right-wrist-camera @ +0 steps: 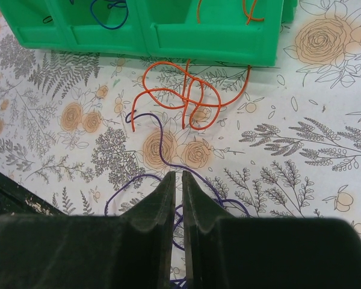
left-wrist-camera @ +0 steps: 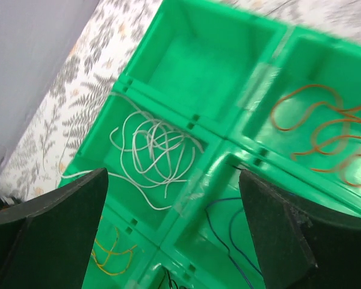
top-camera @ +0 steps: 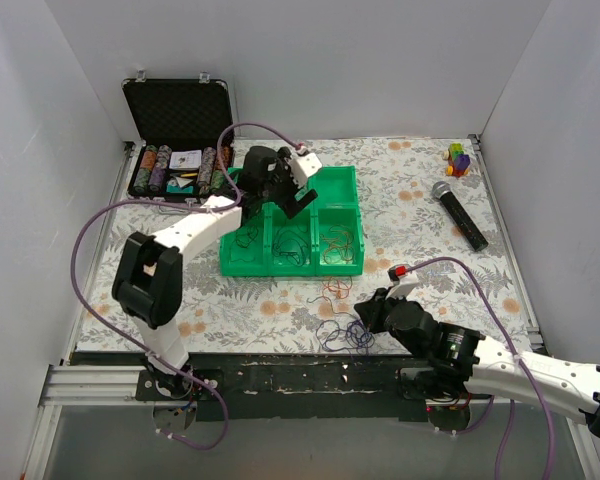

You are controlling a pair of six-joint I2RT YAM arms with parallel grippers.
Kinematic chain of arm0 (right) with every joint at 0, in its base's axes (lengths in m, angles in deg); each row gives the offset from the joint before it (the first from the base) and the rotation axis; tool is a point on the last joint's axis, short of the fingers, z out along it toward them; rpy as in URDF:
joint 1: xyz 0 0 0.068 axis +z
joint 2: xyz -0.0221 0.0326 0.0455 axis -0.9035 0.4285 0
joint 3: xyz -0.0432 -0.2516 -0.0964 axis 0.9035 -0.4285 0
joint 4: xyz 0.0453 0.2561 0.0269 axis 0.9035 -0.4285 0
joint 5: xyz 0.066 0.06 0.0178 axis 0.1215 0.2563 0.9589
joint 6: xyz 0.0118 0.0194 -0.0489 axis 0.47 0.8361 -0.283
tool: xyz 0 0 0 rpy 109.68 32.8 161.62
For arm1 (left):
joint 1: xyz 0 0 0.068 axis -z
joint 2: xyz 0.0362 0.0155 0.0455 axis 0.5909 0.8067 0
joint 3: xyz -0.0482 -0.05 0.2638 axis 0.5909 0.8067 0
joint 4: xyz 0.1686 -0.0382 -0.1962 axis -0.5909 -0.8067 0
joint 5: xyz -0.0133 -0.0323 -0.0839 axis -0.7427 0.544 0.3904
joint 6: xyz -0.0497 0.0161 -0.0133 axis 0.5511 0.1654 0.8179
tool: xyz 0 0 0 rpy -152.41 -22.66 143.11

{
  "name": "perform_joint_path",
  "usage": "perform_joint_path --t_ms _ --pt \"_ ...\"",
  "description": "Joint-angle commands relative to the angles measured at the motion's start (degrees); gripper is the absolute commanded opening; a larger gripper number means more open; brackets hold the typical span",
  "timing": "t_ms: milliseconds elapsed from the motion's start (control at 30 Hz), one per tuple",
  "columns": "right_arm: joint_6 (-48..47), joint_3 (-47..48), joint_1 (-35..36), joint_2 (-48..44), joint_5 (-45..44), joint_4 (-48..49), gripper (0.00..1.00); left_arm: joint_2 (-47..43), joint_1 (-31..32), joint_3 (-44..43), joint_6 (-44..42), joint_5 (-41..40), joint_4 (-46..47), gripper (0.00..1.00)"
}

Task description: Untangle the cables

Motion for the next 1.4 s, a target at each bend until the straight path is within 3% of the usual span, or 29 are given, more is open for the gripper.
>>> perform_joint_path --t_ms 0,67,167,233,367,500,600,833,1033,1367 --pt "1.0 1.7 0.2 -1.4 -1.5 0.0 0.17 -12.9 0.8 3.0 -6.8 16.3 -8.4 0.93" --pt "1.1 1.5 0.2 -2.5 -1.8 -0.7 0.17 -17.6 2.5 7.1 -11.1 20.5 -10.8 0.94" --pt "0.7 1.0 0.1 -3.9 -2.1 -0.6 0.19 -23.4 7.8 14.6 -14.8 20.2 -12.0 0.94" --pt "-0.3 1.1 0.1 -3.1 -1.9 0.5 0.27 -26.0 10.4 18.3 -14.5 19.7 -12.0 0.94" --pt "-3.6 3.8 0.0 3.8 -1.6 4.0 0.54 -29.8 11.8 22.2 -11.8 18.3 -11.9 0.93" --pt "-7.7 8.1 -1.1 13.3 -0.3 7.0 0.65 -33.6 11.6 21.8 -11.0 14.6 -12.8 0.92" --pt "-9.9 10.3 -4.6 19.0 3.3 10.5 0.68 -35.0 11.2 19.7 -10.2 13.6 -15.9 0.92" --pt "-15.1 13.1 -11.0 30.0 11.2 16.9 0.71 -34.9 6.5 12.7 3.4 15.6 -21.2 0.92" --pt "-16.3 12.3 -12.2 34.1 13.6 19.8 0.69 -35.0 3.4 6.6 8.0 16.5 -24.8 0.92" --pt "-16.5 10.9 -12.6 40.2 14.3 24.8 0.45 -35.3 2.5 -0.5 9.4 15.4 -27.9 0.92"
